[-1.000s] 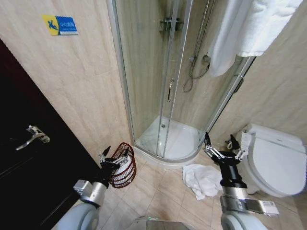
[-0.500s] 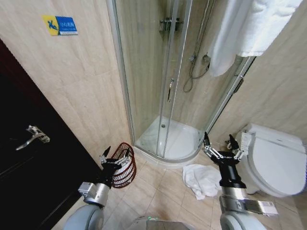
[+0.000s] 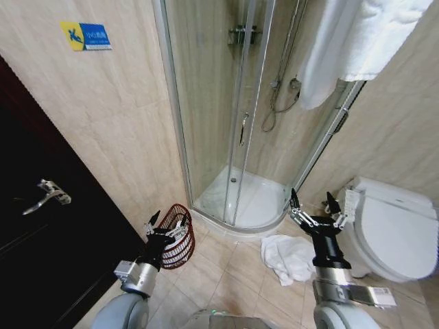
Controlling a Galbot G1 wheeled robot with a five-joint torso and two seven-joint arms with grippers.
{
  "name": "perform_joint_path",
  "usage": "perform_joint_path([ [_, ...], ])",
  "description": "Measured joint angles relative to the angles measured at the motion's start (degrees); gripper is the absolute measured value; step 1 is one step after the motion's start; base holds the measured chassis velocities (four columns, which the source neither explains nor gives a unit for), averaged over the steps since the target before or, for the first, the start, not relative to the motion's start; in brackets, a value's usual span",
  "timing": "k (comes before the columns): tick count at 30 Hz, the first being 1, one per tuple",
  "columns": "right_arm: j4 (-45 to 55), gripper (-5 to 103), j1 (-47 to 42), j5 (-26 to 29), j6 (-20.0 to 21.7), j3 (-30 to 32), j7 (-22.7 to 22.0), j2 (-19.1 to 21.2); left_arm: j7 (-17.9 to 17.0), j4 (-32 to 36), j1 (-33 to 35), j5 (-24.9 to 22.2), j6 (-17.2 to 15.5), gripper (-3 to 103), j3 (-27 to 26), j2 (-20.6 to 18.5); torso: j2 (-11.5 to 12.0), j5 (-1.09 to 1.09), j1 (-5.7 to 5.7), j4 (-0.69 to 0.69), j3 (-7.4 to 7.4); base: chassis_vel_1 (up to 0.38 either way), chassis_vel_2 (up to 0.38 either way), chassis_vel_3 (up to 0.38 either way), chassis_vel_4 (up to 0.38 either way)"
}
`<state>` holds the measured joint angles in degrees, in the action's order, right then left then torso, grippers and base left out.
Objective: Discard the used towel into the hamper.
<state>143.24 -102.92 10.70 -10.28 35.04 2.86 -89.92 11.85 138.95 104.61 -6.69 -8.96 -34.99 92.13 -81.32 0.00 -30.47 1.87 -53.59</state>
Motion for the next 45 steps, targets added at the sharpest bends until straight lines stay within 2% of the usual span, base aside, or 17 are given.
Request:
perform_joint_path([
  [8,0.00,100,0.06,0.86,0.51,0.05,0.08,0.13,0.00,0.03,0.02,-0.07,-0.06,100,0.03,0.00,0.00,0.00,0.00,0.00,0.00,0.000,0.000,0.000,0.000],
  [14,0.00,100,0.24,3.70,2.06,3.35,-0.93,2.71,0.00,0.06,0.02,-0.10,-0.07,100,0.03,0.07,0.00,0.00,0.00,0.00,0.00,0.000,0.000,0.000,0.000],
  [17,0.00,100,0.25,7.96,2.63,9.74,-1.58,5.48,0.00,0.07,0.02,-0.12,-0.07,100,0.03,0.08,0.00,0.01,0.00,0.00,0.00,0.000,0.000,0.000,0.000],
  [19,-0.01,100,0.34,8.39,2.66,10.48,-1.64,5.70,0.00,0.07,0.02,-0.12,-0.07,100,0.03,0.08,0.00,0.01,0.00,-0.01,0.00,0.000,0.000,0.000,0.000],
  [22,0.00,100,0.89,16.02,3.61,20.87,-2.34,8.61,-0.01,0.07,0.03,-0.14,-0.07,100,0.02,0.06,0.00,0.00,0.00,0.00,0.00,0.000,0.000,0.000,0.000],
  [24,0.00,100,1.07,17.43,3.85,22.51,-2.53,9.26,-0.01,0.07,0.02,-0.15,-0.07,100,0.02,0.05,0.00,0.02,0.00,-0.01,0.00,0.000,0.000,0.000,0.000],
  [27,0.00,100,2.40,20.52,4.17,27.07,-3.93,12.34,-0.02,0.08,0.02,-0.15,-0.07,100,0.02,0.03,0.00,0.03,0.00,-0.01,0.00,0.000,0.000,0.000,0.000],
  [28,0.00,100,3.26,21.88,3.99,29.36,-4.33,14.11,-0.02,0.07,0.02,-0.15,-0.07,100,0.02,0.04,0.00,0.01,0.00,0.00,0.00,0.000,0.000,0.000,0.000],
  [29,0.00,100,3.26,21.88,3.99,29.36,-4.33,14.11,-0.02,0.07,0.02,-0.15,-0.07,100,0.02,0.04,0.00,0.01,0.00,0.00,0.00,0.000,0.000,0.000,0.000],
  [31,-1.03,100,4.86,24.78,1.90,34.70,-4.43,18.14,-0.04,0.07,0.02,-0.15,-0.07,100,0.02,0.03,0.00,-0.03,0.00,0.01,0.00,0.000,0.000,0.000,0.000],
  [35,-3.38,100,5.34,27.08,0.37,39.26,-4.38,20.50,-0.05,0.07,0.02,-0.15,-0.06,100,0.02,0.03,0.00,0.02,0.00,0.00,0.00,0.000,0.000,0.000,0.000],
  [42,-2.75,100,3.68,25.08,-1.30,36.25,-3.85,17.16,-0.05,0.07,0.02,-0.15,-0.05,100,0.02,0.02,0.00,0.01,0.00,-0.01,0.00,0.000,0.000,0.000,0.000],
  [45,-2.28,100,2.76,23.88,-1.97,34.58,-1.38,16.01,-0.06,0.07,0.02,-0.15,-0.05,100,0.02,0.02,0.00,-0.01,0.00,0.00,0.00,0.000,0.000,0.000,0.000],
])
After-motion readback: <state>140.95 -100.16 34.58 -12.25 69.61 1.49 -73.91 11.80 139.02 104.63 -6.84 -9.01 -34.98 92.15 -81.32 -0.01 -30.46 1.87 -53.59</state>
